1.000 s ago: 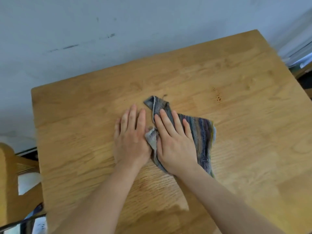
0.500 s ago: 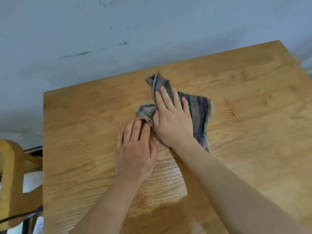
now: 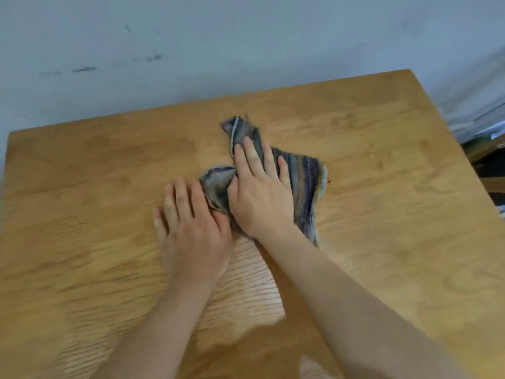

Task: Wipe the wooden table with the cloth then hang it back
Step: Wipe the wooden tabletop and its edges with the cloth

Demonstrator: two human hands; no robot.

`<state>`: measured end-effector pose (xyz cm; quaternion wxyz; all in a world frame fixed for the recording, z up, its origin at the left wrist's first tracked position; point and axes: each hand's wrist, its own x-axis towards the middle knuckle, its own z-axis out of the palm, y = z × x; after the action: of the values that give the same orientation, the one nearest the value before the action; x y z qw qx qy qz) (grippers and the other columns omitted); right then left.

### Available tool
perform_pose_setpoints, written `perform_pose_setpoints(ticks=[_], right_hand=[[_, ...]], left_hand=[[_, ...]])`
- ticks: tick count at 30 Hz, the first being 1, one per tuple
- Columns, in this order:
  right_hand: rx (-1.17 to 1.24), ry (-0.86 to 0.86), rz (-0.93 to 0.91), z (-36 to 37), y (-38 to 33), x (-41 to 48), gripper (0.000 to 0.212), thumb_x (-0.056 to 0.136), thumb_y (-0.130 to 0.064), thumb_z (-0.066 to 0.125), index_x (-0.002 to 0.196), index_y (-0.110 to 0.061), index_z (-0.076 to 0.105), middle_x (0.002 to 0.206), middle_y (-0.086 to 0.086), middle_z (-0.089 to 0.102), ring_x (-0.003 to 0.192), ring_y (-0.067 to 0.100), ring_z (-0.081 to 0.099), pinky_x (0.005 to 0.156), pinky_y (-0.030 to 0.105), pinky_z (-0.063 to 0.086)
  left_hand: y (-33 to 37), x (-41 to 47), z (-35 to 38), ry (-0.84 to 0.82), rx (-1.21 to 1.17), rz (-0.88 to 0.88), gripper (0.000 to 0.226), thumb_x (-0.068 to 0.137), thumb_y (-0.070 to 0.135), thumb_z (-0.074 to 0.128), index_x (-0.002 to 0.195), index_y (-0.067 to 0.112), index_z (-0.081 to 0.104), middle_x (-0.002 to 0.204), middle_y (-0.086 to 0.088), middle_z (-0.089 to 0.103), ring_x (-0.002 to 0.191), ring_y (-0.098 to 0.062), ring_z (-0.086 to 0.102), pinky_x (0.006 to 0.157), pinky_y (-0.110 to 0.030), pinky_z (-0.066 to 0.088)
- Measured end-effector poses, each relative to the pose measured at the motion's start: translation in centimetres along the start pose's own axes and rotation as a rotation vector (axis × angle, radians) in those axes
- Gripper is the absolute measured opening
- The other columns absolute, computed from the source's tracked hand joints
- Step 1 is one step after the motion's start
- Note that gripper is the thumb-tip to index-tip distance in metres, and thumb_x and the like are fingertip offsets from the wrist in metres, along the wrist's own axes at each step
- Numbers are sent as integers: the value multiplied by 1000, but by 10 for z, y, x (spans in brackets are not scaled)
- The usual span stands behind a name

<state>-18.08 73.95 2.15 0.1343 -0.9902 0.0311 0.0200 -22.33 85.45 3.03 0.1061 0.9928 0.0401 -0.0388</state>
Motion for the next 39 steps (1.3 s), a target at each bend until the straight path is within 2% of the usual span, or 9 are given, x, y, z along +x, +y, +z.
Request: perform_pose_setpoints(ticks=[4, 10, 16, 26, 28, 31, 34, 36, 39], right_hand=[[-32, -81, -65, -10, 26, -65, 61, 98, -38, 25, 156, -20, 19, 164, -3, 11, 151, 24, 1, 120, 46, 4], [-21, -35, 49, -18, 46, 33, 59, 100, -38, 24, 157, -21, 15, 165, -5, 7, 151, 21, -1, 121, 47, 5], [-62, -7, 30, -22, 74, -91, 58, 98, -37, 27, 154, -21, 28, 162, -4, 20, 151, 22, 9, 120, 45, 9], [-22, -39, 52, -30, 84, 86, 60, 98, -40, 22, 156, -27, 15, 165, -5, 7, 151, 21, -1, 121, 48, 2], [4, -6, 59, -27, 81, 63, 57, 99, -39, 22, 155, -31, 18, 165, -6, 10, 151, 21, 0, 121, 48, 4], [-22, 14, 33, -25, 70, -40, 55, 99, -40, 27, 153, -35, 24, 163, -7, 17, 151, 21, 6, 120, 48, 10], [-43, -79, -68, -26, 74, -95, 55, 97, -41, 29, 152, -39, 27, 162, -7, 20, 151, 21, 10, 120, 48, 11], [-53, -62, -35, -29, 87, -56, 55, 96, -43, 29, 151, -41, 27, 162, -8, 20, 151, 20, 11, 120, 49, 11], [-6, 8, 192, -34, 94, 27, 56, 97, -42, 27, 153, -38, 22, 164, -7, 13, 151, 22, 4, 119, 50, 5]], left_hand=[[1, -2, 2, 10, 18, 16, 55, 95, 29, 35, 145, 9, 33, 154, -18, 28, 143, -35, 20, 114, -57, 16], [39, -12, 10, -42, 10, 115, 61, 94, 36, 25, 151, 14, 23, 159, -9, 20, 147, -27, 12, 117, -54, 10], [46, -16, 16, 3, 28, 88, 61, 94, 37, 25, 149, 14, 27, 157, -10, 24, 146, -29, 16, 116, -54, 12], [50, -11, 16, -16, 54, 94, 62, 94, 40, 19, 152, 16, 17, 160, -9, 16, 147, -27, 10, 118, -53, 11], [50, -13, 17, -9, 52, 81, 62, 94, 39, 21, 151, 16, 20, 159, -9, 19, 147, -27, 12, 117, -53, 12], [49, -17, 16, -4, 45, 77, 61, 93, 38, 27, 149, 16, 28, 157, -10, 27, 146, -28, 18, 116, -54, 17], [48, -15, 15, 14, 28, 80, 58, 94, 37, 28, 148, 16, 31, 156, -10, 28, 145, -29, 20, 116, -53, 17], [48, -12, 15, 19, 24, 90, 58, 94, 36, 28, 148, 16, 30, 156, -10, 28, 145, -29, 19, 116, -53, 16], [48, -14, 16, 10, 26, 92, 59, 94, 36, 26, 149, 15, 28, 157, -11, 25, 146, -29, 17, 116, -54, 14]])
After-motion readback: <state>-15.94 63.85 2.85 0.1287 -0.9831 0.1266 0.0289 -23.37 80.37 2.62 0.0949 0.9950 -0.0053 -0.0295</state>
